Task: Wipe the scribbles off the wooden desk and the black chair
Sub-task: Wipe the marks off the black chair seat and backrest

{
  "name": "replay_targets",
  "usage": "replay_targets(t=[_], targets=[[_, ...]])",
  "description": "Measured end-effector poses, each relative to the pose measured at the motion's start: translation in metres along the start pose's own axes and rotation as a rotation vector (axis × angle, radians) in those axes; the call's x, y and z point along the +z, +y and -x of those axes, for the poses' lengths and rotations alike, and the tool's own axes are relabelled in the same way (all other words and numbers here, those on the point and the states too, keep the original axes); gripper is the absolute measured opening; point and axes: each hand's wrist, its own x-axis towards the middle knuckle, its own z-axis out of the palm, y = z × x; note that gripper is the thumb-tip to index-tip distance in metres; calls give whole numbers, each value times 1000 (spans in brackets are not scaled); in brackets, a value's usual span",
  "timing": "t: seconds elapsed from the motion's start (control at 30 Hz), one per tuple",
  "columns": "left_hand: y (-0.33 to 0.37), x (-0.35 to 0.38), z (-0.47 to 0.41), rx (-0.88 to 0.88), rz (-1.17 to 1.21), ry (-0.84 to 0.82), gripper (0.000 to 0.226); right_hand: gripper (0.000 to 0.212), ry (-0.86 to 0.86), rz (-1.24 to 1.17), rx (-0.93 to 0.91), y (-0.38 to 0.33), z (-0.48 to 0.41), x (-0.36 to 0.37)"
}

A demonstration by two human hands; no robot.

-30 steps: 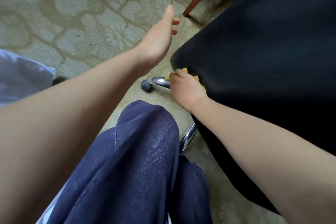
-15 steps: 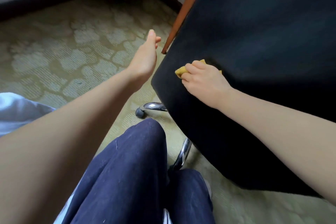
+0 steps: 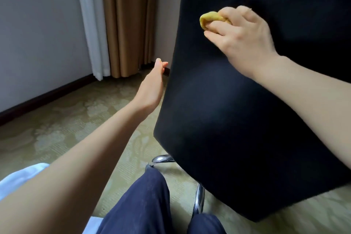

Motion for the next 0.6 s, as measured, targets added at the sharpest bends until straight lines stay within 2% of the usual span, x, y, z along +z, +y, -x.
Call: replay_targets(t=[0.17,0.23,0.37,0.47,0.53,0.6], targets=[[23,19,17,78,-3,-92,51,20,308,-137,303,19,8,-29],[25,28,18,75,-13,-118,53,25,279,-152,363,4,23,-33],[22,51,21,19,-3,-161,55,33,-31,-32,220,-50,71,-14],[14,66,21,-37,31,-174,58,44,-325,-166,113,-99,100,-10],[7,77,21,-54,65,-178,57,47,-567,-115,-100,-124,122,-18],[2,91,23,-56,59,-198,57,70,-607,-46,-411,-147,162,-13]])
